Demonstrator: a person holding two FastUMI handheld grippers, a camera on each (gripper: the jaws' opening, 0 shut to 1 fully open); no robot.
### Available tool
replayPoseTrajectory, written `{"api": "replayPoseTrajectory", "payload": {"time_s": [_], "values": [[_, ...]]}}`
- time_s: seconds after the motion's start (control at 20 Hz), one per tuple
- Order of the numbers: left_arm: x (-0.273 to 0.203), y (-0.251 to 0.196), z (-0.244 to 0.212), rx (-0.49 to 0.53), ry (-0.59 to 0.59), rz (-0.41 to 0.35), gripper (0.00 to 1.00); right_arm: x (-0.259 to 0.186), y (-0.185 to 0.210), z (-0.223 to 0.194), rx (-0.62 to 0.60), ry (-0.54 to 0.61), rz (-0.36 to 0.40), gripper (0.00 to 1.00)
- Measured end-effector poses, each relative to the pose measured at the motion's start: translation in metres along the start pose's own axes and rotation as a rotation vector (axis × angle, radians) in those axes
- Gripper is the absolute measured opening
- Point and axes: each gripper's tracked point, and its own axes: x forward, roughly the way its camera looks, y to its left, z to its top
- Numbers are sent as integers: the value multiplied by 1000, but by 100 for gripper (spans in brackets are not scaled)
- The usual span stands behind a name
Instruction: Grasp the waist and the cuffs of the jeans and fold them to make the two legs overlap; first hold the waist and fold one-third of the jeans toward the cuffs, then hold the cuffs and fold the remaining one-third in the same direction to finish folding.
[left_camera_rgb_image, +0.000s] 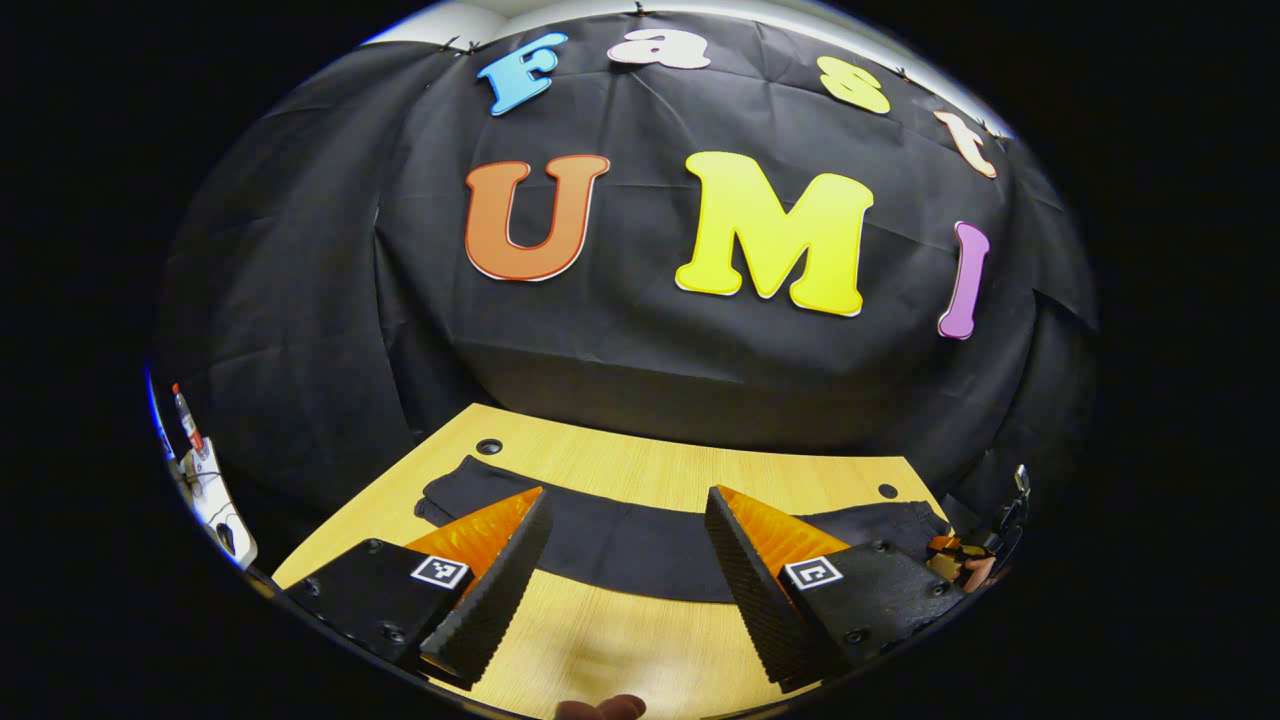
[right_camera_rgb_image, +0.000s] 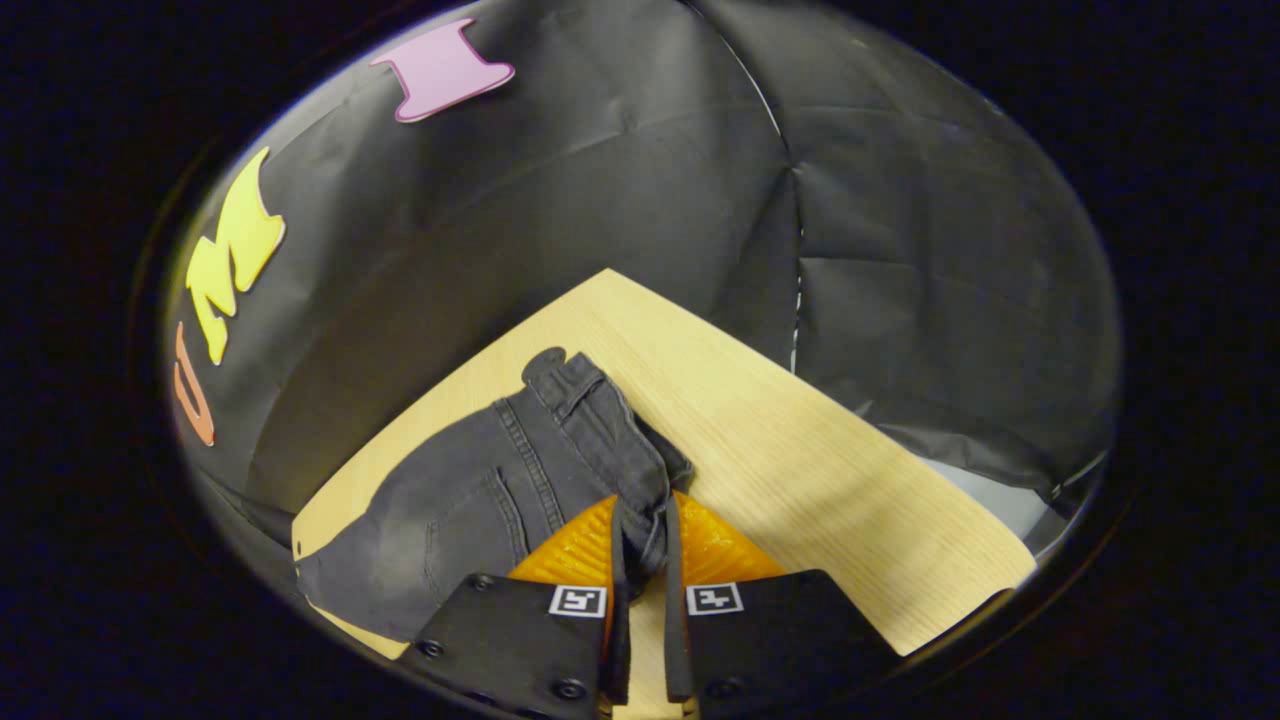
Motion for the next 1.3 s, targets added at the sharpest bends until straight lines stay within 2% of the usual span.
{"api": "replayPoseTrajectory", "payload": {"time_s": [0.05,0.1,0.2,0.3,0.35,0.4,0.45,0.6,0.8,0.95,1.1,1.3], "values": [[-1,4,0,-2,-4,4,99,-3,2,3,-22,-7,-2,10],[-3,8,0,-5,-10,9,99,-8,5,10,-43,-19,1,14],[-6,16,0,-14,-21,11,99,-24,17,24,-77,-51,23,14],[-9,28,-1,-20,-35,22,99,-49,42,36,-125,-91,49,10],[-11,35,0,-26,-44,30,99,-62,54,44,-149,-112,63,14],[-12,44,1,-35,-54,38,99,-76,71,52,-172,-134,80,19],[-14,53,1,-51,-60,47,99,-92,89,58,-199,-154,102,19],[-18,82,3,-83,-91,79,99,-144,149,64,-292,-218,176,14],[-23,117,-1,-109,-88,81,99,-182,265,29,-476,-253,297,14],[-35,145,3,-122,-110,84,99,-192,336,-5,-571,-287,342,14],[-41,171,-4,-144,-107,84,98,-185,391,-58,-653,-270,365,14],[-47,205,-16,-194,-99,88,99,-164,433,-129,-723,-225,378,14]]}}
